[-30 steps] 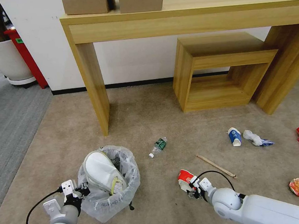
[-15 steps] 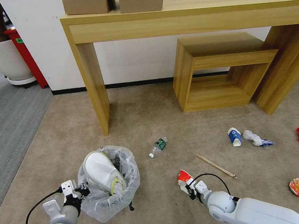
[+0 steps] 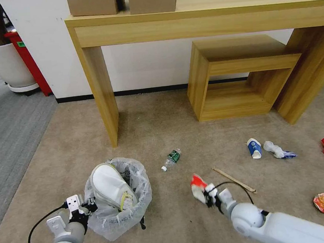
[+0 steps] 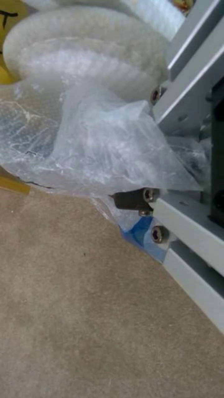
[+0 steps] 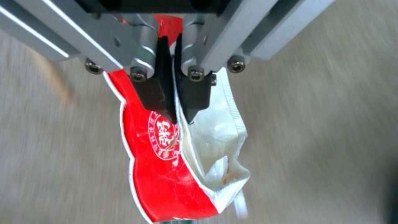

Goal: Pick up the trash bin and place the garbage on the floor into it.

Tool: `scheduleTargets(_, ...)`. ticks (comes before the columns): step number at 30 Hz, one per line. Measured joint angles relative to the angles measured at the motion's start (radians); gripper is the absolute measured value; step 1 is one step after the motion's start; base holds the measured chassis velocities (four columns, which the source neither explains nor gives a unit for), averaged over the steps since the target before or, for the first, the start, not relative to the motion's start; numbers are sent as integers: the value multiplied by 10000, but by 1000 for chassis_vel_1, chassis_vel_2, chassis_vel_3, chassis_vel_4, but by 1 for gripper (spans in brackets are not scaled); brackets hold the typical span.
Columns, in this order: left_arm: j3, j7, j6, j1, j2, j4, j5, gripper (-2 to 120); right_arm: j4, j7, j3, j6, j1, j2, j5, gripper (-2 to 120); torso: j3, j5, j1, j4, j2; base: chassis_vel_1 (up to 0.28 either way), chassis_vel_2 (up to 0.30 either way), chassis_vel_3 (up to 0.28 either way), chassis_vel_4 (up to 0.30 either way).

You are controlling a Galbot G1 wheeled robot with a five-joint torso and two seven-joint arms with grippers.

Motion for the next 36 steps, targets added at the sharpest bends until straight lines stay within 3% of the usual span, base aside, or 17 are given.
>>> scheduleTargets(4,-3,-1,0,0,45,2,-10,1,855,-570,590,760,158,-354,157,3,0,-3,0,-1,0,0,0,0,0)
scheduleTargets(11,12,-31,22,-26,87,-65,-40,1,2106,-2609,1040,2790,913,-741,696,3,0,-2,0,1,0,0,0,0,0)
scheduleTargets(12,12,-31,22,-26,87,-65,-40,1,2106,-2609,1040,2790,913,-741,696,3,0,-2,0,1,0,0,0,0,0)
scheduleTargets(15,28,-82,59,-52,94,-164,-58,1,2852,-4169,804,3684,1506,-794,1458,0,0,-2,0,1,0,0,0,0,0)
scheduleTargets(19,28,-111,84,-64,87,-222,-77,1,3491,-4653,0,3925,2080,-871,1819,0,-1,-3,0,0,0,0,0,0,0)
scheduleTargets(24,27,-131,97,-88,82,-267,-94,1,3739,-4595,-836,3863,2541,-894,1971,0,0,-2,0,0,0,0,0,0,0)
scheduleTargets(27,53,-158,130,-141,29,-326,-110,1,3797,-3993,-2132,3555,3278,-692,2156,0,0,-1,0,0,0,0,0,0,0)
scheduleTargets(36,89,-165,154,-153,-67,-397,-92,1,3715,-2568,-3910,2803,4634,138,2636,0,0,-3,0,1,0,0,0,0,0)
